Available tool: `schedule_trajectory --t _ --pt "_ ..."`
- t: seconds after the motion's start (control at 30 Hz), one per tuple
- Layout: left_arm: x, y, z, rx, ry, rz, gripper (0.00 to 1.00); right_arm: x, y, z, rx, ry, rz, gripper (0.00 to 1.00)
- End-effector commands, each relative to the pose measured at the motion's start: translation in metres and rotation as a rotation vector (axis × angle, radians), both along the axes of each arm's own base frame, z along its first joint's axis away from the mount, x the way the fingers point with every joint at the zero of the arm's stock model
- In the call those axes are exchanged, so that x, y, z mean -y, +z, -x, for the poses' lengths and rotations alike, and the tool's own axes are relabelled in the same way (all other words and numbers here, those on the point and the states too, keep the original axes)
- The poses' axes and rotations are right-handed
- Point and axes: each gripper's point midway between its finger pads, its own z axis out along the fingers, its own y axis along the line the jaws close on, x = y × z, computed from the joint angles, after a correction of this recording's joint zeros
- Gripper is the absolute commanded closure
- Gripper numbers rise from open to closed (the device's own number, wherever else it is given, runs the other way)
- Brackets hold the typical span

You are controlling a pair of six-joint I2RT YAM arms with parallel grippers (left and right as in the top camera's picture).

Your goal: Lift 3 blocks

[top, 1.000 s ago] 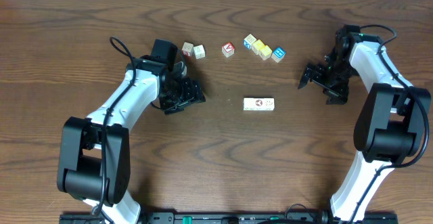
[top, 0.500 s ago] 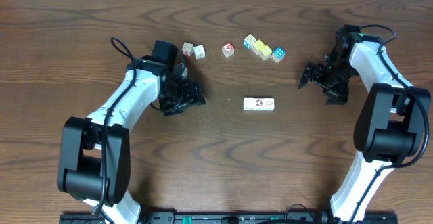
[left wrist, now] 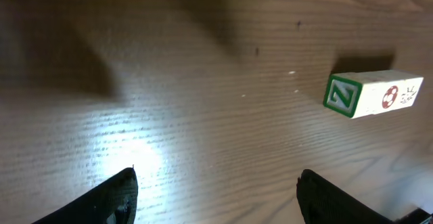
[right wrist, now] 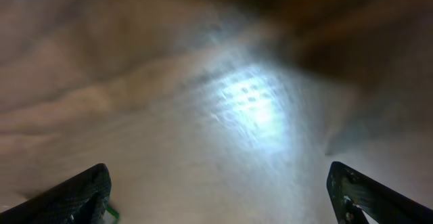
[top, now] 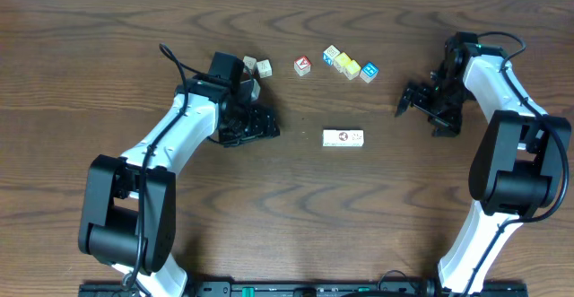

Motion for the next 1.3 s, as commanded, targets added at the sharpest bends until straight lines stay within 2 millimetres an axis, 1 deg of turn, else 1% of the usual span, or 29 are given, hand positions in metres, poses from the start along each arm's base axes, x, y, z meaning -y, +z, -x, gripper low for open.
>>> schedule_trajectory --t 0.0,0.07,0.2,0.33,0.37,0.4,0.47,0.5,0.57,0.6,0.67,0.73,0.8,0.87,0.93,1.1,1.2,1.23,1.27 --pt "-0.002 -0.002 -0.002 0.025 -0.016 -0.025 0.24 -0.009 0.007 -0.009 0.030 -0.017 -0.061 0.01" --pt "-0.004 -0.004 -0.005 0.047 -0.017 -0.059 0.24 -0.009 0.007 -0.010 0.035 -0.017 -0.060 0.01" --pt "-0.007 -0.012 -0.006 0.068 -0.028 -0.152 0.24 -0.008 0.007 -0.020 0.076 -0.016 -0.056 0.01" --pt "0.003 -0.018 0.000 0.055 -0.060 -0.161 0.24 -0.008 0.007 -0.020 0.076 -0.015 -0.058 0.01" --pt "0.005 -0.020 0.002 0.051 -0.068 -0.162 0.24 -0.009 0.008 -0.020 0.077 -0.012 -0.065 0.11" --pt "0.008 -0.021 0.004 0.049 -0.077 -0.162 0.24 -0.010 0.008 -0.019 0.073 -0.005 -0.069 0.23" --pt "0.012 -0.021 0.006 0.051 -0.091 -0.162 0.24 -0.011 0.008 -0.015 0.058 -0.008 -0.075 0.23" --pt "0.015 -0.021 0.006 0.056 -0.097 -0.161 0.24 -0.012 0.009 -0.013 0.051 -0.010 -0.087 0.25" --pt "0.019 -0.020 0.004 0.072 -0.102 -0.155 0.24 -0.017 0.012 -0.008 0.039 0.003 -0.128 0.41" --pt "0.020 -0.020 0.003 0.080 -0.104 -0.152 0.24 -0.020 0.015 -0.006 0.041 0.019 -0.159 0.46" --pt "0.022 -0.019 0.000 0.093 -0.104 -0.148 0.24 -0.023 0.023 -0.001 0.034 0.024 -0.184 0.46" --pt "0.023 -0.018 -0.003 0.105 -0.103 -0.143 0.24 -0.020 0.033 0.005 0.026 0.020 -0.177 0.46" --pt "0.024 -0.018 -0.004 0.109 -0.103 -0.141 0.24 -0.016 0.047 0.012 0.027 0.020 -0.152 0.50" --pt "0.024 -0.018 -0.004 0.109 -0.103 -0.141 0.24 -0.011 0.065 0.021 0.036 0.023 -0.110 0.55" --pt "0.024 -0.018 -0.004 0.109 -0.103 -0.141 0.24 -0.007 0.086 0.030 0.054 0.017 -0.070 0.55" --pt "0.024 -0.017 -0.004 0.105 -0.088 -0.138 0.24 -0.001 0.141 0.051 0.156 0.035 0.039 0.51" --pt "0.024 -0.017 -0.004 0.102 -0.079 -0.137 0.24 -0.008 0.165 0.064 0.225 0.059 0.061 0.45" --pt "0.024 -0.017 -0.004 0.101 -0.079 -0.137 0.24 -0.011 0.169 0.067 0.246 0.066 0.063 0.39" --pt "0.024 -0.017 -0.004 0.102 -0.079 -0.137 0.24 -0.013 0.174 0.069 0.267 0.073 0.070 0.35"
